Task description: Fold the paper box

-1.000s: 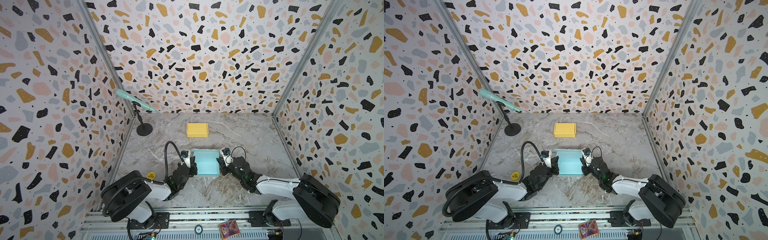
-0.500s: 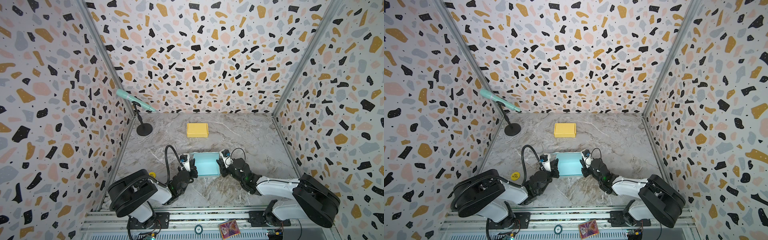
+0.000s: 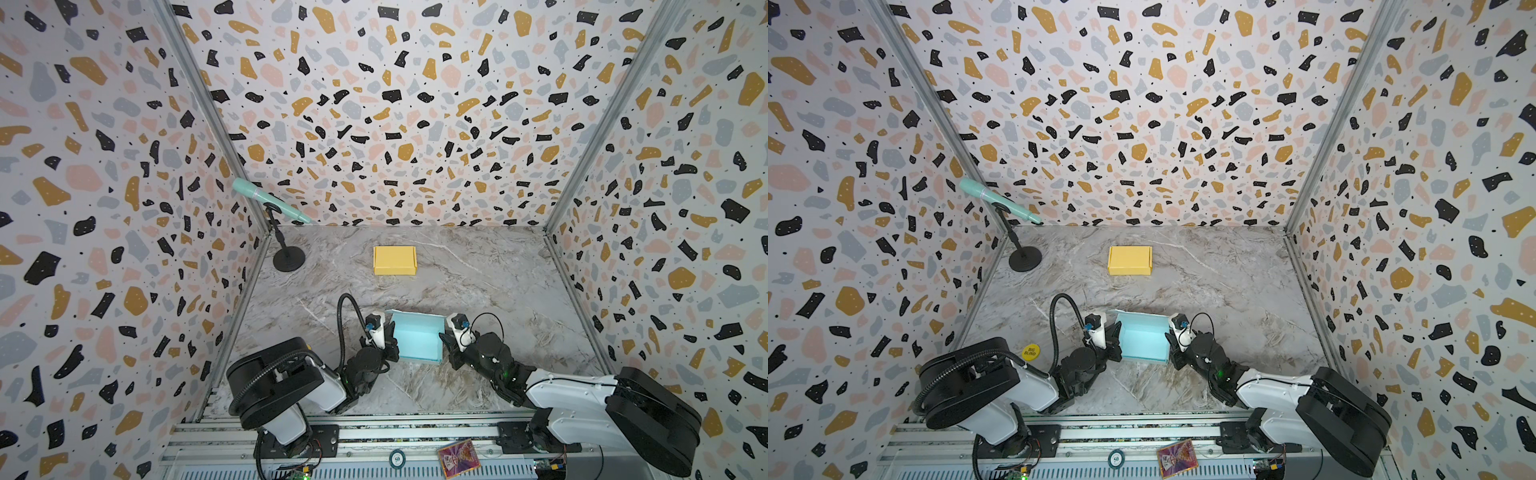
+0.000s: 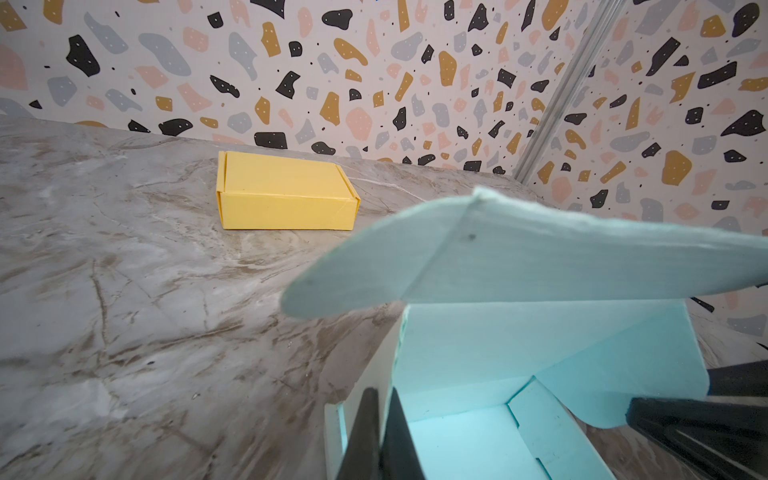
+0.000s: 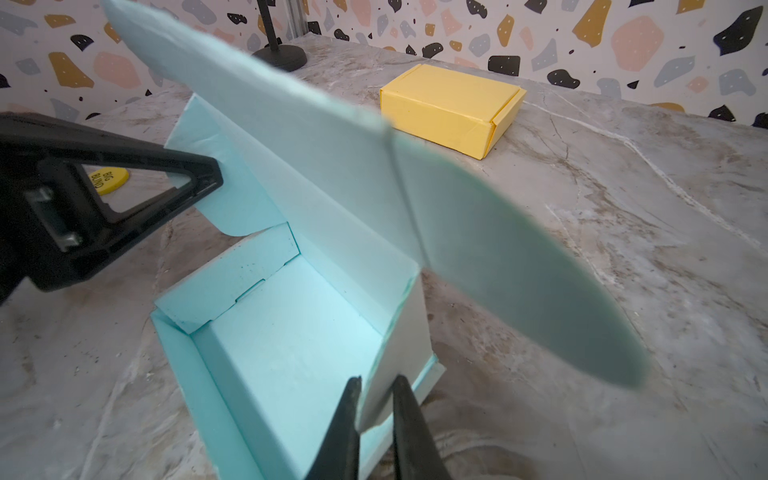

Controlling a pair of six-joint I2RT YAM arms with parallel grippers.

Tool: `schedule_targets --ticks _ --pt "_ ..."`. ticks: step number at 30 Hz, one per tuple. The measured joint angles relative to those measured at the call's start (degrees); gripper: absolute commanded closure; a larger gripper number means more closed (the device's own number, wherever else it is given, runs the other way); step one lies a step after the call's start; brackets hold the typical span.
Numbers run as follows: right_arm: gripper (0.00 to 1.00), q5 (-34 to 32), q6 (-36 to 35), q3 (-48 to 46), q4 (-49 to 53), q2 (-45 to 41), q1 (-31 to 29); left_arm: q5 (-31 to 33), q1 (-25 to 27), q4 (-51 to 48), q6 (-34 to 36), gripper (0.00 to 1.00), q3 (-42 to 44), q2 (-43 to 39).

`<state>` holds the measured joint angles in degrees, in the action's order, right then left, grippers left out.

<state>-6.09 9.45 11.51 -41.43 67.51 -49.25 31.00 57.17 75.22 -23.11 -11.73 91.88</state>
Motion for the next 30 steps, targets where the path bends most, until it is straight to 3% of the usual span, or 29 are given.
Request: schedule_targets --ticks 30 --pt "0.81 0.0 1.8 -3.3 -2.5 -1.0 -0.1 1.5 2.8 0.3 0.0 1.0 0.0 0.3"
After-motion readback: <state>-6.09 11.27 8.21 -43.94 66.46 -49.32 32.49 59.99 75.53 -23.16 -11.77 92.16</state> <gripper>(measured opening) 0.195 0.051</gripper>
